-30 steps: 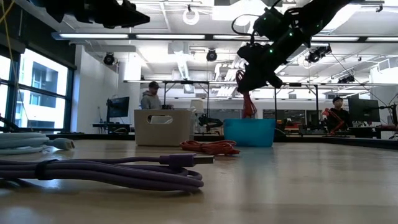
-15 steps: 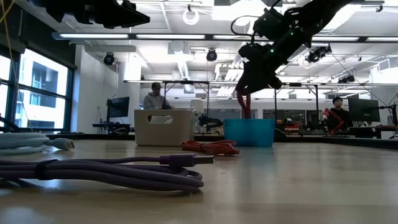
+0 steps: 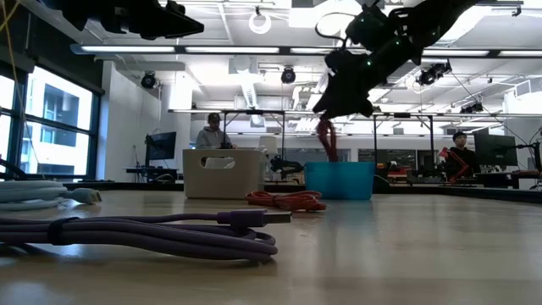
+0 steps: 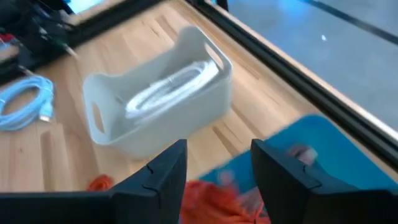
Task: Pick & Place USB Port
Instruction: Put the top orange charger cable into the blue bin, then put the orange charger cable into the blue bin
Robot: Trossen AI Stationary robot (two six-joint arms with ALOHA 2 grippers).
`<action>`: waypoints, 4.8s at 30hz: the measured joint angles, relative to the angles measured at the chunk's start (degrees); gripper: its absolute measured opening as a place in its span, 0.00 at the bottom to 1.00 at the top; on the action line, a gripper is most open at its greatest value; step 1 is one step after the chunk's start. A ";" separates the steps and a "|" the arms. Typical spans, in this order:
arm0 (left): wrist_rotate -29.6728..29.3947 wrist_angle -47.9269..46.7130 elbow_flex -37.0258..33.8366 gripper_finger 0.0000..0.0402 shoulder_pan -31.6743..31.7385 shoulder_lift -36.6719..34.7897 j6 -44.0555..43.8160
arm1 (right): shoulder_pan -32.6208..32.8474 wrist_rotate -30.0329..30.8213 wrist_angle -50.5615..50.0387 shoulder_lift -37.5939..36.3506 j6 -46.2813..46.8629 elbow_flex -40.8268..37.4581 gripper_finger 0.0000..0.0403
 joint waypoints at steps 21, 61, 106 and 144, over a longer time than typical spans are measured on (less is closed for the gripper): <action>0.05 -3.58 0.07 0.27 -0.02 2.53 -0.02 | 0.86 -9.35 4.49 -1.11 -3.89 0.00 0.41; -23.49 -25.08 19.59 0.27 -16.74 37.74 9.90 | 25.33 -10.03 -1.96 -9.96 -14.22 0.00 0.41; -22.91 -18.36 29.24 0.68 -19.68 56.28 16.58 | 56.18 26.98 -13.59 -18.53 -5.81 -0.02 0.41; -23.96 -16.17 30.73 0.68 -19.45 60.13 16.28 | 57.79 27.93 -13.78 -18.49 -3.62 -0.02 0.41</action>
